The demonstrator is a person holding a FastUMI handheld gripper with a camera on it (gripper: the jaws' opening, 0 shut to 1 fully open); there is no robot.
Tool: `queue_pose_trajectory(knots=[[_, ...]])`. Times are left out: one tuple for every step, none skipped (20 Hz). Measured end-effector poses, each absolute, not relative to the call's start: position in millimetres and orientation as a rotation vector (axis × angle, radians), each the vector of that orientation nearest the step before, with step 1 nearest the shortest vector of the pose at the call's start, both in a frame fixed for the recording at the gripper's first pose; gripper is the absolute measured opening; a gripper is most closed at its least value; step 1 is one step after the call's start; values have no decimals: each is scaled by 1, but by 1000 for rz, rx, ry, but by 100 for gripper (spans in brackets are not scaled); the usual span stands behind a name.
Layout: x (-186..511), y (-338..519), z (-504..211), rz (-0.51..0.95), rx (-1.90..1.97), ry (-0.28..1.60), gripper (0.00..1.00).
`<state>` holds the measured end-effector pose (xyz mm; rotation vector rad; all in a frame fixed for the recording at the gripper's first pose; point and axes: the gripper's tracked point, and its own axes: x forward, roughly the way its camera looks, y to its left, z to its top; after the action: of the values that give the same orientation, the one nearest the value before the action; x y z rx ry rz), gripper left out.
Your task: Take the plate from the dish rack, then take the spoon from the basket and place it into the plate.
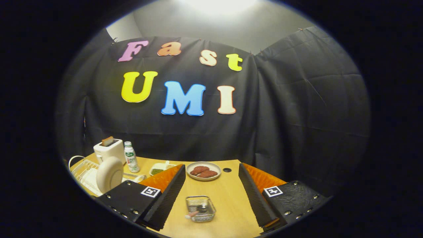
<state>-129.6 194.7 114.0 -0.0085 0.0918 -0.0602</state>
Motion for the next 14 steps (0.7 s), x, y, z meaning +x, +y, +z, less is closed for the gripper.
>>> queue_pose_trajectory(knots=[[-132,219,117,-31,-4,97,98],[-131,242,118,-10,2,106,98],[-131,264,118,7,8,120,98],[-131,286,116,24,12,135,98],[-130,308,115,42,15,151,98],[-129,330,113,58,15,167,98],[-128,347,111,70,11,182,95],[-126,365,106,80,6,200,92],[-124,380,101,91,3,226,88],[-121,395,94,99,1,249,87],[-118,405,87,104,-4,275,87],[-114,412,80,98,-14,299,87],[-111,417,74,91,-24,317,88],[-107,421,66,79,-37,341,88]])
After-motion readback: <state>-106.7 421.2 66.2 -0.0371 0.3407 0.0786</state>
